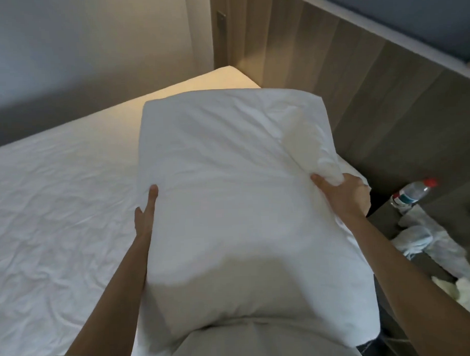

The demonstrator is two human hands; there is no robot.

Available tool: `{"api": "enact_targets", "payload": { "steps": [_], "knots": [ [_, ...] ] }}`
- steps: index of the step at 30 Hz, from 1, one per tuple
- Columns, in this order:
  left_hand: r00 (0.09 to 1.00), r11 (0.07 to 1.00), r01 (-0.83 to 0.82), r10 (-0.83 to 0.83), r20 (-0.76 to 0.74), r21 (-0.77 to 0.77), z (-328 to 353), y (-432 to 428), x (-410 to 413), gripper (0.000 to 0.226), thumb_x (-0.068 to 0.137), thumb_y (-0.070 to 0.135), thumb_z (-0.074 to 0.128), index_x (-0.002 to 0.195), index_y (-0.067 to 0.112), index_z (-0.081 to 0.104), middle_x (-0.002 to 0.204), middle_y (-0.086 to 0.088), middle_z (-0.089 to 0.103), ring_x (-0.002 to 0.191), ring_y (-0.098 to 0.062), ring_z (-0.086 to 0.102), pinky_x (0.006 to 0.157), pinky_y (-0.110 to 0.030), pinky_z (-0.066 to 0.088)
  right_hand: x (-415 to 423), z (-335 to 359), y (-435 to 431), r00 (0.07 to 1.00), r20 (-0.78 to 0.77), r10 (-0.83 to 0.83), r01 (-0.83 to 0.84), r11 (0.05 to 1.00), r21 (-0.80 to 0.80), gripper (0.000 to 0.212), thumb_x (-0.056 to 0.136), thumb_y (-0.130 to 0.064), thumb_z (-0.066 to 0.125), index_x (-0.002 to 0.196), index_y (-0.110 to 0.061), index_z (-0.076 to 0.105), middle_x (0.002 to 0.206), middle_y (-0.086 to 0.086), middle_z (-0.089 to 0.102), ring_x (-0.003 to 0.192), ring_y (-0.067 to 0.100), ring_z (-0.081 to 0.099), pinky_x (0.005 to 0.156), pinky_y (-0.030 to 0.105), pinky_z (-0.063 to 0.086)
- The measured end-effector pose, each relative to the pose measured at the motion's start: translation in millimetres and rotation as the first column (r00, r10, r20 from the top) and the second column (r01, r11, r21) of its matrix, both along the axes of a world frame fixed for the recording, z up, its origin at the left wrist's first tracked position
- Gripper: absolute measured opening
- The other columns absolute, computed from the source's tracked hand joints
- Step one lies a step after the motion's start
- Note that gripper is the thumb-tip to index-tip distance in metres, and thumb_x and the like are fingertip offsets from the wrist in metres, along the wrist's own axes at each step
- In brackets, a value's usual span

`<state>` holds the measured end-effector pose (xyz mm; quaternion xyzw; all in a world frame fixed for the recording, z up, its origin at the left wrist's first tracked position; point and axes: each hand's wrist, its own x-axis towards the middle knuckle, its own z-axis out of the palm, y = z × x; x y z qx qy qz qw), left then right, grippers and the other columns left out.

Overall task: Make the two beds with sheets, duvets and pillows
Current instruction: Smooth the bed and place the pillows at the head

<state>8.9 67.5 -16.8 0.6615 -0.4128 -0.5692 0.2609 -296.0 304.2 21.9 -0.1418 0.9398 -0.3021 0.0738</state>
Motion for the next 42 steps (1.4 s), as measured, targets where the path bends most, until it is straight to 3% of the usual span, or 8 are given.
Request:
{"api": "enact_targets", "payload": {
  "steps": [9, 16, 23, 28, 31, 35, 38, 42],
  "knots": [
    [0.973, 0.971, -0.23, 0.231, 0.003, 0.065, -7, -26, -118, 0.108, 0.061, 0.087, 0.059, 0.13, 0.004, 0.053, 0.124, -0.014, 0.06, 0.107, -0.034, 0.059, 0.096, -0.044, 0.047, -160, -21, -89, 0.992, 0.037, 0.121, -0.12, 0.992, -0.041, 0.076, 0.068, -0.079, 0.06, 0.089, -0.007, 0.065, 0.094, 0.015, 0.069, 0.089, 0.036, 0.063, 0.077, 0.041, 0.051],
    [0.913, 0.911, -0.405, 0.407, -0.009, 0.08, 16, -60, -222, 0.069, 0.073, 0.071, 0.065, 0.096, 0.008, 0.052, 0.087, -0.003, 0.057, 0.093, -0.027, 0.055, 0.081, -0.034, 0.042, -277, -7, -181, 0.981, -0.012, 0.195, -0.195, 0.975, -0.108, 0.059, 0.072, -0.067, 0.07, 0.089, -0.01, 0.067, 0.099, 0.016, 0.07, 0.089, 0.038, 0.063, 0.067, 0.035, 0.042],
    [0.894, 0.892, -0.447, 0.447, 0.02, 0.069, 3, -146, -323, 0.105, 0.068, 0.078, 0.063, 0.138, 0.001, 0.043, 0.131, -0.013, 0.053, 0.116, -0.031, 0.054, 0.087, -0.035, 0.039, -396, -5, -297, 0.963, -0.15, 0.226, -0.245, 0.961, -0.126, 0.055, 0.071, -0.061, 0.074, 0.084, -0.009, 0.066, 0.094, 0.017, 0.07, 0.084, 0.038, 0.062, 0.062, 0.032, 0.036],
    [0.953, 0.942, -0.303, 0.298, 0.057, 0.144, -50, -225, -394, 0.13, 0.049, 0.091, 0.06, 0.142, 0.002, 0.04, 0.138, -0.017, 0.05, 0.121, -0.036, 0.053, 0.102, -0.044, 0.043, -460, -42, -377, 0.881, -0.215, 0.422, -0.447, 0.891, -0.081, 0.017, 0.084, -0.025, 0.066, 0.089, -0.017, 0.053, 0.102, 0.012, 0.058, 0.099, 0.032, 0.053, 0.087, 0.042, 0.041],
    [0.976, 0.988, -0.114, 0.091, 0.199, 0.107, -109, -250, -437, 0.099, 0.078, 0.072, 0.056, 0.149, 0.008, 0.031, 0.147, -0.021, 0.042, 0.13, -0.039, 0.045, 0.109, -0.046, 0.037, -456, -96, -391, 0.793, 0.175, 0.584, -0.606, 0.787, 0.118, 0.048, 0.089, -0.051, 0.058, 0.134, -0.039, 0.044, 0.154, -0.001, 0.03, 0.142, 0.031, 0.02, 0.114, 0.05, 0.019],
    [0.872, 0.991, 0.028, -0.086, 0.482, 0.127, -157, -244, -442, 0.068, 0.098, 0.059, 0.033, 0.155, 0.033, 0.007, 0.157, -0.021, 0.019, 0.137, -0.046, 0.031, 0.115, -0.053, 0.023, -434, -178, -358, 0.704, 0.463, 0.538, -0.699, 0.642, 0.316, 0.067, 0.082, -0.084, 0.021, 0.141, -0.064, -0.004, 0.157, -0.027, -0.018, 0.144, 0.033, -0.026, 0.106, 0.073, -0.007],
    [0.847, 0.992, 0.056, -0.106, 0.521, 0.11, -157, -241, -431, 0.065, 0.1, 0.056, 0.031, 0.155, 0.034, 0.004, 0.16, -0.02, 0.011, 0.143, -0.042, 0.021, 0.116, -0.055, 0.016, -434, -196, -359, 0.721, 0.404, 0.563, -0.691, 0.628, 0.358, 0.072, 0.072, -0.09, 0.004, 0.14, -0.066, -0.005, 0.157, -0.025, -0.016, 0.146, 0.032, -0.023, 0.103, 0.076, -0.007],
    [0.738, 0.93, 0.329, -0.144, 0.659, -0.166, -119, -209, -467, 0.062, 0.099, 0.058, 0.025, 0.154, 0.039, 0.004, 0.163, -0.006, -0.007, 0.148, -0.037, -0.006, 0.114, -0.062, -0.002, -433, -166, -370, 0.71, 0.387, 0.589, -0.702, 0.637, 0.319, 0.059, 0.094, -0.069, 0.025, 0.149, -0.053, 0.009, 0.163, -0.013, 0.0, 0.148, 0.034, -0.01, 0.11, 0.07, -0.003]
  ]
}}
